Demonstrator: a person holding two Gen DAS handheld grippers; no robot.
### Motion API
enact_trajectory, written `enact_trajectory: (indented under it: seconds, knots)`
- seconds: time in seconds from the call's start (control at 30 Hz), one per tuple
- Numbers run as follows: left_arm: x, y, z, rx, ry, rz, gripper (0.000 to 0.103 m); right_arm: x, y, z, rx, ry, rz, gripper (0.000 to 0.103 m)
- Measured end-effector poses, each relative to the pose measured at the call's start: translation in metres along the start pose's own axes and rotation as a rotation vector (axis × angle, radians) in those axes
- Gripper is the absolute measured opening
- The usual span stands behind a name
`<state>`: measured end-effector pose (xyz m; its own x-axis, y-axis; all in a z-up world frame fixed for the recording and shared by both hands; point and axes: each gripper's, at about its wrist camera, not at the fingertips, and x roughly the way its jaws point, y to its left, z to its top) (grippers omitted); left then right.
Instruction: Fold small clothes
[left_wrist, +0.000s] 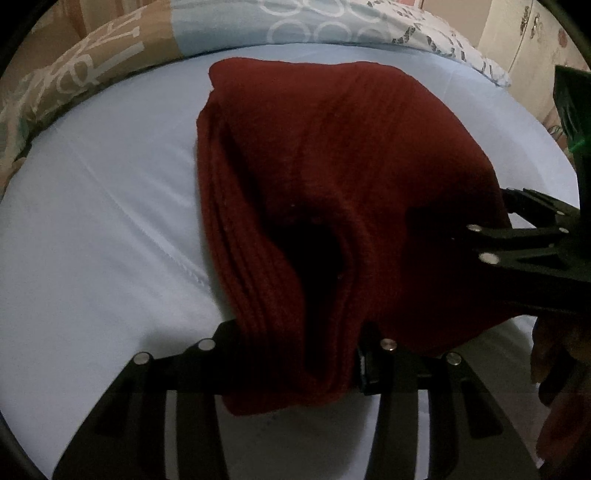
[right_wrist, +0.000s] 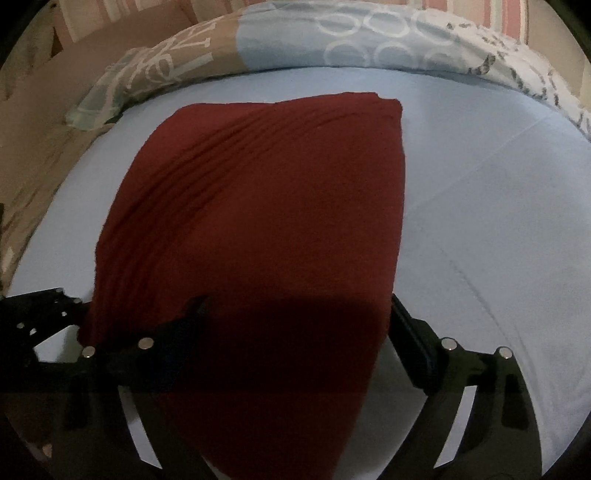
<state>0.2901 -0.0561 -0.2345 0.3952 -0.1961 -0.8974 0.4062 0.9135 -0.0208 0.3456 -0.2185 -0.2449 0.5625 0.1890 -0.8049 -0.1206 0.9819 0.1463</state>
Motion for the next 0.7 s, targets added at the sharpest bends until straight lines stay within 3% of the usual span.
enact_trajectory:
  seconds: [0.13, 0.4, 0.5, 0.7]
  knots:
    - [0.003, -0.006, 0.005, -0.004, -0.008, 0.017, 0.045, -0.003, 0.007, -0.002, -0.010, -0.019, -0.036, 0.083]
    - [-0.005, 0.005, -0.005, -0.064, -0.033, -0.002, 0.043, -0.012, 0.010, -0.006, -0.029, -0.084, -0.043, 0.048]
    - [-0.011, 0.016, -0.007, -0.142, -0.045, -0.048, 0.038, -0.018, 0.007, -0.007, -0.016, -0.106, -0.019, 0.043]
    - [-0.037, 0.005, -0.002, -0.169, -0.099, -0.042, 0.031, -0.052, 0.013, -0.006, -0.057, -0.179, -0.006, 0.039]
